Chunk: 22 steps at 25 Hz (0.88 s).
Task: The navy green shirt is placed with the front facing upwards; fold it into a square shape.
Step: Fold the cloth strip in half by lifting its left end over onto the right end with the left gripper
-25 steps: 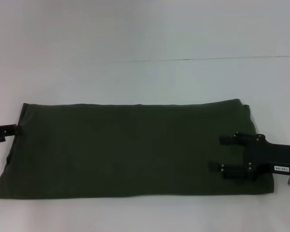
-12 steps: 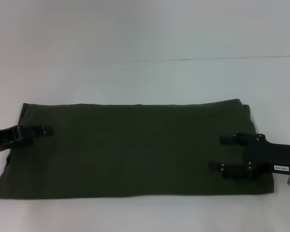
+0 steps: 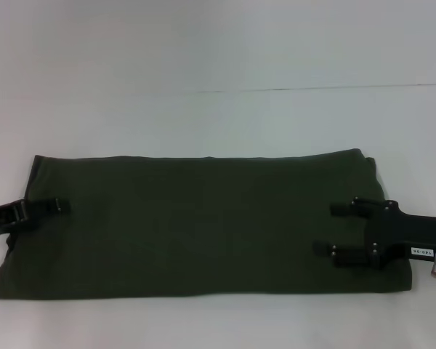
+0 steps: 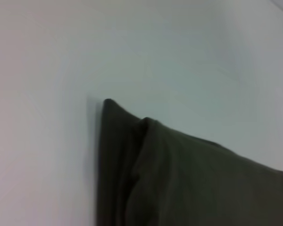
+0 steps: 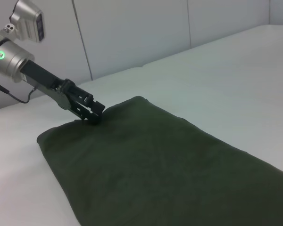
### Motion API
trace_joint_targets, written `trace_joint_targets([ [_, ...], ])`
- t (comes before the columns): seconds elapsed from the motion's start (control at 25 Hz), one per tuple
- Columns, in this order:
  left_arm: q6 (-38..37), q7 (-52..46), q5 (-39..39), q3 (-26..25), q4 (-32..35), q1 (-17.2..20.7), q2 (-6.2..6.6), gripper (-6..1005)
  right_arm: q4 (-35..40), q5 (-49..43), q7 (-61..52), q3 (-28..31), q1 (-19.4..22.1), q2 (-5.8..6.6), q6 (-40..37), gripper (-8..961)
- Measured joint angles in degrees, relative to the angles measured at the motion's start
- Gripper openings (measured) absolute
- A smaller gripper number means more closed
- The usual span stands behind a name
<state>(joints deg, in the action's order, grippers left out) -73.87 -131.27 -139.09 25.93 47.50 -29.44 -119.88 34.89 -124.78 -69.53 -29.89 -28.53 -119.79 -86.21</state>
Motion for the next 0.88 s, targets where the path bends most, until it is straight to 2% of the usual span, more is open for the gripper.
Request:
trace_joint_targets([
  [0.48, 3.3, 0.7, -0.7, 0.3, -0.8, 0.0, 0.01, 872, 0.0, 0.0, -0.5, -0.4, -0.3, 0.0, 0.1, 914],
  [0.88, 0.5, -1.2, -4.8, 1.0, 7.5, 0.0, 0.06, 873, -0.1, 0.0, -0.5, -0.4, -0.7, 0.0, 0.7, 913],
])
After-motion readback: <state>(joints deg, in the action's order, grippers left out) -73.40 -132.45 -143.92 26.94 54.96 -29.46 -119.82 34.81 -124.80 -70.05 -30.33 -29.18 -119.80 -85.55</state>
